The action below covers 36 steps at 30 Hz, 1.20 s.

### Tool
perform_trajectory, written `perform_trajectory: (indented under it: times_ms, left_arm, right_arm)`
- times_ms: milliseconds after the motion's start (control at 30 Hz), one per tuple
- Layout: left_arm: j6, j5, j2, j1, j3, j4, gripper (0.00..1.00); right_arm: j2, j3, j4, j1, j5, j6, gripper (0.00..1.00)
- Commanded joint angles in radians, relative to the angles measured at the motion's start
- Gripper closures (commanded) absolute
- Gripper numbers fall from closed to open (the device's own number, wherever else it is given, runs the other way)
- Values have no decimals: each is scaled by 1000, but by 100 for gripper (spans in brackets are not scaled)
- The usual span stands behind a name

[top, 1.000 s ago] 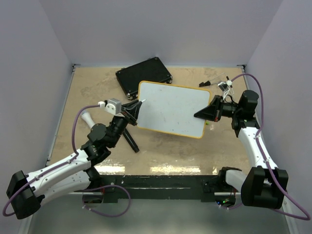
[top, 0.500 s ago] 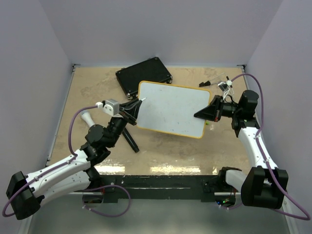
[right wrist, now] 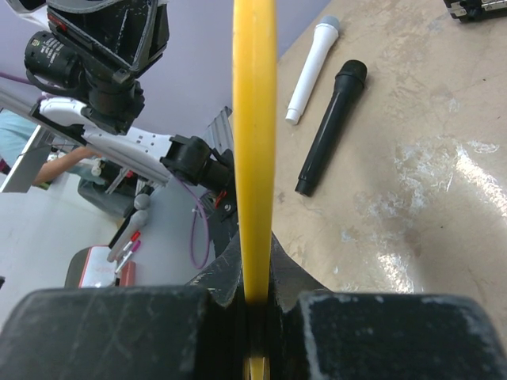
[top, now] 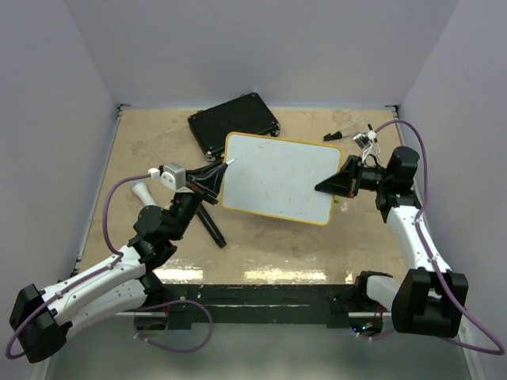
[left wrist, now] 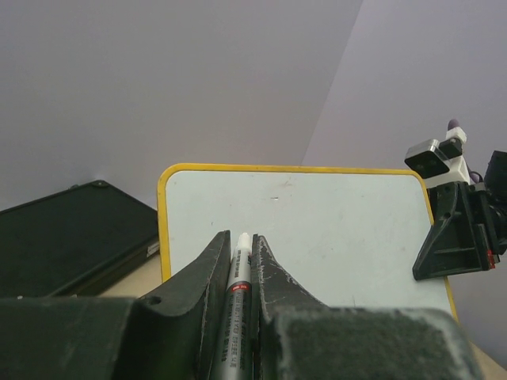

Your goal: Write a sentence on the whiteboard

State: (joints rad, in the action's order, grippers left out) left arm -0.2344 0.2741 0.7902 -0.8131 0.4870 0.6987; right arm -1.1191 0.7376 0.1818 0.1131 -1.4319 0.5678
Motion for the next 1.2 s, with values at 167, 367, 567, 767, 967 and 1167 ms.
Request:
perform_trajectory:
  times_ms: [167, 367, 567, 767, 967, 1167]
  left_arm:
    - [-32, -23, 12, 11, -11, 90, 100]
    - [-31, -29, 12, 12, -14, 88, 100]
    - [-31, -29, 9, 15, -24, 94, 100]
    - [-42, -38, 3, 18, -31, 108, 100]
    - [-97, -53, -77, 23, -19, 84, 100]
    - [-72, -38, -109, 23, 34, -56, 100]
  right_arm:
    - [18, 9, 54, -3, -39, 10, 100]
    - [16, 9, 57, -1, -39, 10, 100]
    - [15, 8, 58, -1, -39, 9, 100]
    - [16, 8, 58, -1, -41, 7, 100]
    - [19, 6, 56, -1, -45, 7, 100]
    - [19, 8, 54, -3, -41, 3, 100]
